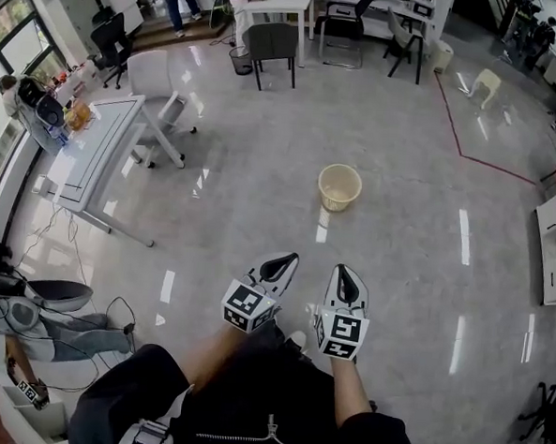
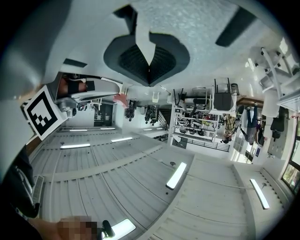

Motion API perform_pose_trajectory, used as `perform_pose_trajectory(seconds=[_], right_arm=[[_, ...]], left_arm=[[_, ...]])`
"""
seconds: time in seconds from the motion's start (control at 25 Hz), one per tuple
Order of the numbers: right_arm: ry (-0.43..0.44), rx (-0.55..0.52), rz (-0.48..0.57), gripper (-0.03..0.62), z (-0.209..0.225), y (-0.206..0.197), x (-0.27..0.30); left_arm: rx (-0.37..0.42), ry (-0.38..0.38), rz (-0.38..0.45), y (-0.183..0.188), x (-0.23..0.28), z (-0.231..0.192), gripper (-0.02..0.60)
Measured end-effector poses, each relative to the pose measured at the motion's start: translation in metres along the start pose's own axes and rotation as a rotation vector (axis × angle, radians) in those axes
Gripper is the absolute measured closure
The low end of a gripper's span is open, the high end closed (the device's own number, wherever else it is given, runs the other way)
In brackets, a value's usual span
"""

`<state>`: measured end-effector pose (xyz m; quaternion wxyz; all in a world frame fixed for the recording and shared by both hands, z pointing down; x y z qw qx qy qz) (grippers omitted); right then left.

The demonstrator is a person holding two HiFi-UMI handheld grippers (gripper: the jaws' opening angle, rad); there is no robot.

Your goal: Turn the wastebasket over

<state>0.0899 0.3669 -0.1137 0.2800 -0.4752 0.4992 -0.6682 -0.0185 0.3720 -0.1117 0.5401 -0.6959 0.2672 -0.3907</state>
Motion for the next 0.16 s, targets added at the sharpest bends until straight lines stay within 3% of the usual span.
perform_pose_trajectory(seconds=[0.16], right_arm=[[0.006, -0.012, -0.005, 0.585, -0.0131, 0.0046, 0.0054]], left_arm=[[-0.011, -0.002, 0.0, 0.0012, -0.0039, -0.0098, 0.575]])
Point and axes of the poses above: the fingertips, and each gripper's own axes: x forward along the fingers, z to its right, y out of its top, the point moved 1 cm from there along -x, backward along the fingers, and after that the axes turned 5 degrees about -z, right-handed, at the moved point
